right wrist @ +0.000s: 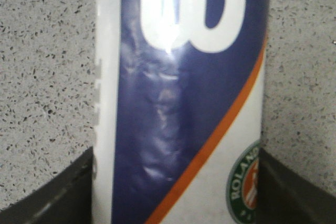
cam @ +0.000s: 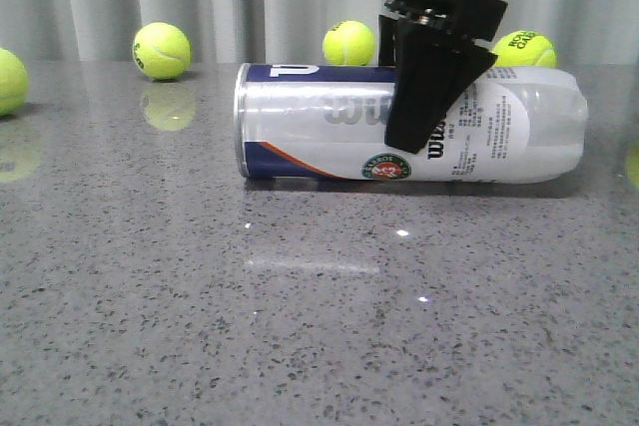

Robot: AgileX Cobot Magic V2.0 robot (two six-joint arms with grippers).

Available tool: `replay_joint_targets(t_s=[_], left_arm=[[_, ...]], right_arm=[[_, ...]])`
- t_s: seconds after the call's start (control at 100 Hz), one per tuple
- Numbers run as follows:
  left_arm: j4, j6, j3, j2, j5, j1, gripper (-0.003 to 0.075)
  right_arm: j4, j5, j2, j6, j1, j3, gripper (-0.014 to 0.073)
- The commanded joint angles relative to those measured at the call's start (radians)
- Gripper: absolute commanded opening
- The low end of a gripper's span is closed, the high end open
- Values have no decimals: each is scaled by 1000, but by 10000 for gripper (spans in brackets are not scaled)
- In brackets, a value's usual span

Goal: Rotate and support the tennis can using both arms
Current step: 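Lift the can with the right gripper and set it down centered on the table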

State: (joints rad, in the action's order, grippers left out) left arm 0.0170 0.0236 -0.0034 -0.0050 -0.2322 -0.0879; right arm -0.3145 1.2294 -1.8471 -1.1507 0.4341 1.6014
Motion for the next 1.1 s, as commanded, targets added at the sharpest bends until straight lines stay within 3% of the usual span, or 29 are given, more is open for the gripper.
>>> replay_joint_targets(t_s=[0.0, 0.09, 0.9, 1.02, 1.09], left_arm=[[8, -2, 49, -38, 70, 3, -21], [8, -2, 49, -38, 70, 3, -21], [8, -2, 49, -38, 70, 3, -21], [8, -2, 49, -38, 70, 3, -21], [8, -2, 49, -38, 70, 3, -21]], right_arm=[[-19, 21, 37, -7, 0, 26, 591], [-20, 31, 37, -7, 0, 26, 668], [-18, 29, 151, -6, 0, 29, 664], [-18, 20, 194, 59, -1, 29, 552], [-16, 20, 215, 137, -1, 29, 390]])
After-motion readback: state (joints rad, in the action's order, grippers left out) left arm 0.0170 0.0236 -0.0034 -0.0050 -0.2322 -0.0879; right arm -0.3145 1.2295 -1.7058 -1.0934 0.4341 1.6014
